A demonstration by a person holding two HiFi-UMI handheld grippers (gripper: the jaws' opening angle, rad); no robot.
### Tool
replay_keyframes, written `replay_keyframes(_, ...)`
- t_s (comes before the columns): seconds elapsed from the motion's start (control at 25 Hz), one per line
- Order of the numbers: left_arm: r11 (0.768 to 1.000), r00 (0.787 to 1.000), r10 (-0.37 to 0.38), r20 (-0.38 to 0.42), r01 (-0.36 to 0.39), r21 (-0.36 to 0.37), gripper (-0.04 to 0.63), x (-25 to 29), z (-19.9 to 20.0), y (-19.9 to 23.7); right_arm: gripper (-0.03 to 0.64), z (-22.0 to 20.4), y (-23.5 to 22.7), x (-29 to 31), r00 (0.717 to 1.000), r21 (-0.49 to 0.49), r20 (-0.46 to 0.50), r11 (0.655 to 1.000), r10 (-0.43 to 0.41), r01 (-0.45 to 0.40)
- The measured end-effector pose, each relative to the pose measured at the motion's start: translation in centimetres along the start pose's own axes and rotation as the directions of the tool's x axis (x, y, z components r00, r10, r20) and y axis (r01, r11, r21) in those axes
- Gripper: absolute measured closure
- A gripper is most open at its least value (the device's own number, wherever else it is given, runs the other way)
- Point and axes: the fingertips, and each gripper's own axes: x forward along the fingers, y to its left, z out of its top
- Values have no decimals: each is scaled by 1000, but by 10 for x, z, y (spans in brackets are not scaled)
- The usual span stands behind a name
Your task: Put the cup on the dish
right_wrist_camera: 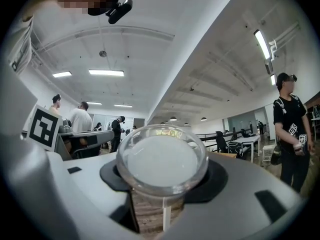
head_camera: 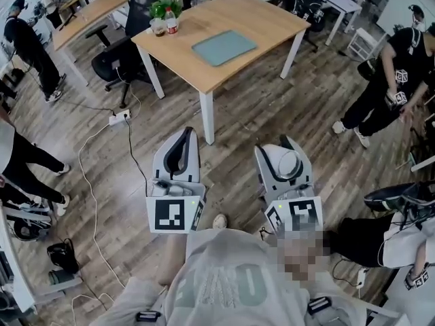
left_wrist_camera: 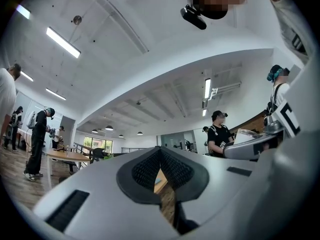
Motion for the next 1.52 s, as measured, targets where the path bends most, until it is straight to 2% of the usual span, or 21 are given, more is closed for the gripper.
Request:
replay_keyframes(0.28,997,998,-68,-16,68,-24,584,33,-13,11,364,-3,-17,19,997,2,-11,997,-76,76)
replay_keyframes(0.44,995,995,-96,-23,95,-38,584,62,-25,6,364,-3,-40,28,994,-15,-8,994,-110,110)
replay_keyframes(0.68,991,991,-131,-34,130,-16,586,119,-41,-8,364,-14,-87,62,992,-33,-5,991,-129,129)
replay_keyframes(0.76,993,992,-117,-42,117,-2,584,145,-51,-4,364,-20,-106,87,993,-19,-1,993,-120,120)
replay_keyframes(0.92,997,997,-72,-9,72,24,584,207,-57,8,364,-27,-151,140,996,11,-2,995,-94,94)
replay_keyframes(1.08,1000,999,-27,21,27,12,584,272,-52,16,364,-23,-198,196,999,4,-13,999,-39,39)
replay_keyframes(1.28,998,1000,22,2,-22,60,586,335,-59,17,364,-22,-246,252,1000,-3,-15,1000,8,-8)
replay_keyframes(1.52,992,996,80,-42,-76,99,584,376,-71,29,364,-41,-270,295,997,23,-41,998,67,-66)
